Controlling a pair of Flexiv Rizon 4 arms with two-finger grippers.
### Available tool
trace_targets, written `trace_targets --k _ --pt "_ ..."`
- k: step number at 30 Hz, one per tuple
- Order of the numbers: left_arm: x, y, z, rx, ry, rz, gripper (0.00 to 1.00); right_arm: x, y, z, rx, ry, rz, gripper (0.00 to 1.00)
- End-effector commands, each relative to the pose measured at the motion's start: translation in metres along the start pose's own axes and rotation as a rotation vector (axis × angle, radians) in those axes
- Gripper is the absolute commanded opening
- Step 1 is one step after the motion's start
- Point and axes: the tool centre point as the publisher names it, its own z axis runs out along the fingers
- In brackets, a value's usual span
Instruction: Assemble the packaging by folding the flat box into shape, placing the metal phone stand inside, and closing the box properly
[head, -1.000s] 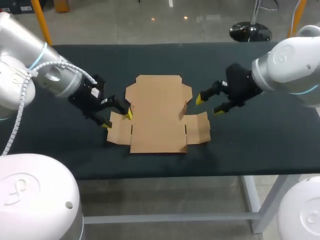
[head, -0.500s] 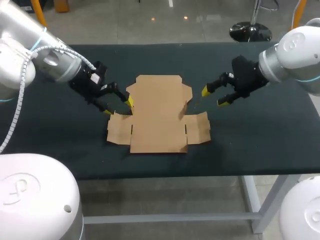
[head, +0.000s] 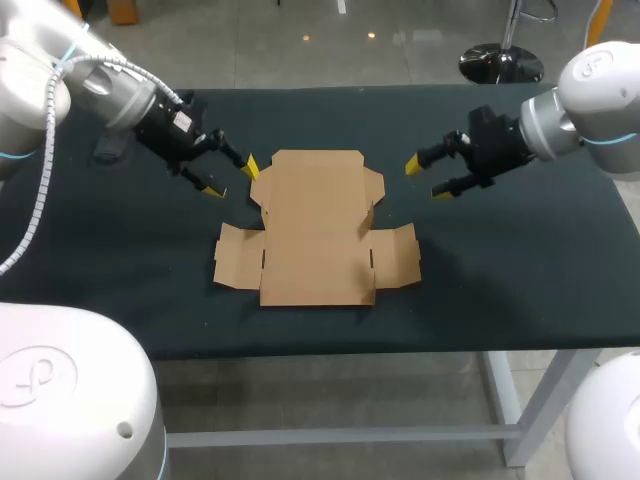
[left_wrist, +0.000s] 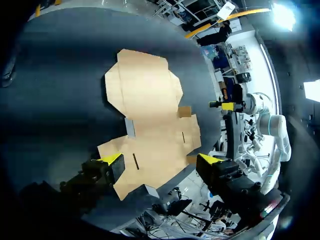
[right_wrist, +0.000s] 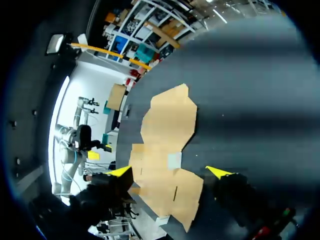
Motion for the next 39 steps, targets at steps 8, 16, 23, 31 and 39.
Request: trace_targets --k 8,16,23,31,39 --pt "-0.016 -0.032 -0.009 -0.104 0.017 0.001 1.0 -0.014 0.034 0.025 0.082 0.223 0.037 1.0" --pt "-0.024 -0.041 -0.012 -0.084 0.021 -0.009 1.0 -0.018 0.048 0.043 0.089 0.245 0.086 1.0" --pt "-0.028 -0.044 -0.013 -0.079 0.018 -0.016 1.0 -0.022 0.055 0.056 0.082 0.248 0.104 0.99" --pt "-0.032 -0.045 -0.012 -0.082 0.018 -0.026 1.0 -0.027 0.058 0.067 0.076 0.229 0.122 0.9" --pt "-0.038 -0.045 -0.01 -0.086 0.024 -0.039 1.0 -0.028 0.061 0.075 0.063 0.147 0.091 0.87"
